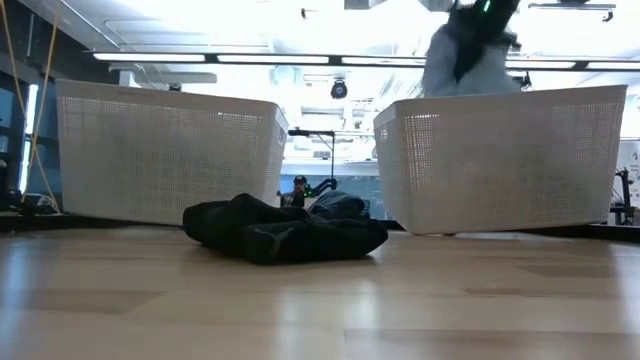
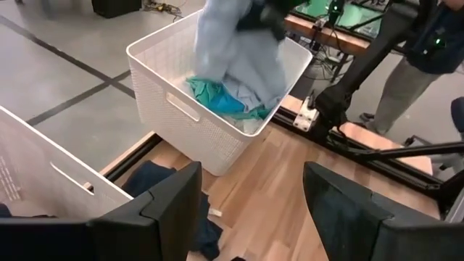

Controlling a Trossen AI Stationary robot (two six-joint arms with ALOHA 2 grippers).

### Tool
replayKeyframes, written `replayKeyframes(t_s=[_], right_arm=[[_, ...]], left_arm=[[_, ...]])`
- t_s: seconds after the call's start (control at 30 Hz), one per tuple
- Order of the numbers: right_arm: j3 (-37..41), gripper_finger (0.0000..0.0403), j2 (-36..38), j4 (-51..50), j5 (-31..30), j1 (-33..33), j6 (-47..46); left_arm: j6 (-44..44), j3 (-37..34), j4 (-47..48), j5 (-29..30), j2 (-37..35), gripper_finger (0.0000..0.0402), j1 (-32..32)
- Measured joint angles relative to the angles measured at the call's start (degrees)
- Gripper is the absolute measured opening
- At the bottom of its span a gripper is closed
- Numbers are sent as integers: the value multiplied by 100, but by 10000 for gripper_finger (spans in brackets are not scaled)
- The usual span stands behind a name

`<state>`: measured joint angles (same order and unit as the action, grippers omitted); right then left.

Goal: Sort clothes
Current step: Put the light blue shirt into the right white laundry organizer

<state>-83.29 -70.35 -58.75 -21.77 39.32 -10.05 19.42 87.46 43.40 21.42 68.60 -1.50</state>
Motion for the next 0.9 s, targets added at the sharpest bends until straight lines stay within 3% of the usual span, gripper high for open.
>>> replayKeyframes(t_s=[0.17,0.37,0.73,0.9], right_arm=[[1300,33,-493,722,1285,301,-464],[2183,35,-1183,1239,1970,701,-1418],[2433,44,-1795,1078,2167,1109,-1793],[2248,104,-1756,826,2667,1222,-1798]], left_arm=[[-111,0,113,-27,0,227,2],[-111,-74,245,-108,-2,227,9],[-205,-85,777,-477,33,227,17],[-177,-85,1159,-484,31,227,17]])
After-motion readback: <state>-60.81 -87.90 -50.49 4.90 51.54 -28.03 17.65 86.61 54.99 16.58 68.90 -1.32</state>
